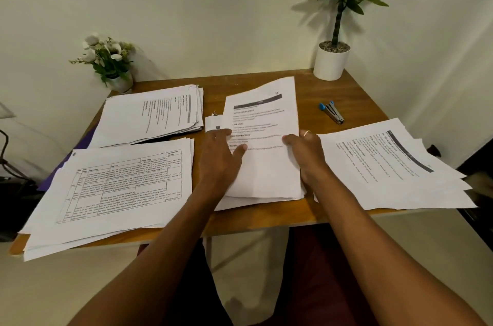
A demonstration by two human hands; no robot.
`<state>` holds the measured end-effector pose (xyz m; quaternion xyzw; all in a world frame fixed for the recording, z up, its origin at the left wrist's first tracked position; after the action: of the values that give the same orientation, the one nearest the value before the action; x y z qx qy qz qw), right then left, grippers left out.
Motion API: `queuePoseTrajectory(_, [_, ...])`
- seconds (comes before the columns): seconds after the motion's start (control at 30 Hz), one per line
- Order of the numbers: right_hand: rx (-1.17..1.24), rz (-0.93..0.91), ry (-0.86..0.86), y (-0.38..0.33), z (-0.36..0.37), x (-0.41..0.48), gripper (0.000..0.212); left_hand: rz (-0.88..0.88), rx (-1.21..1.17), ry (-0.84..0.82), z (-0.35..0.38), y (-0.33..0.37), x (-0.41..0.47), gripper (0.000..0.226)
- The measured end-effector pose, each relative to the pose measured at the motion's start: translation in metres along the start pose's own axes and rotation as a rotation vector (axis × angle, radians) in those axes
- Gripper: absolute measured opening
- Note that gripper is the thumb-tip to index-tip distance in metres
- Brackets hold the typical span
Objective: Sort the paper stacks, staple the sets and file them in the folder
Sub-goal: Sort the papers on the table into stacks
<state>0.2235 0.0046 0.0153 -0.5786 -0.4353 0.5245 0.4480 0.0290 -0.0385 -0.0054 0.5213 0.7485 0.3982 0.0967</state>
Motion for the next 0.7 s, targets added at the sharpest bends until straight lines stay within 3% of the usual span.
queuePoseTrajectory(0.23, [0.178, 0.008, 0.232, 0.001, -0.026, -0.004, 0.026, -0.252, -0.207, -0.183, -0.011, 0.01, 0.005, 0.06])
queuePoseTrajectory(0.37, [0.308, -0.028, 0.389, 0.003, -0.038, -0.01, 0.031, -0.569, -0.746, -0.372, -0.014, 0.029, 0.003, 0.046])
queuePoseTrajectory(0.47, [0.352, -0.048, 0.423, 0.003, -0.045, -0.014, 0.032, -0.694, -1.001, -0.399, -0.01, 0.04, 0.001, 0.022])
queuePoseTrajectory(0.7, [0.285, -0.063, 0.386, 0.009, -0.054, -0.012, 0.015, -0.697, -0.9, -0.305, 0.003, 0.045, 0.0, 0.021])
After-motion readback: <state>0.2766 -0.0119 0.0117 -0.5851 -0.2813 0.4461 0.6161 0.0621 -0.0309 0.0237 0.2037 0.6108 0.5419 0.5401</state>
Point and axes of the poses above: each hand's wrist, its own x-axis towards the middle knuckle, its own z-axis out of the palm, y = z × x, the point moved 1 cm from there along x, towards the middle knuckle, and after that the axes turned 3 degrees about y, right-handed, at the moved point
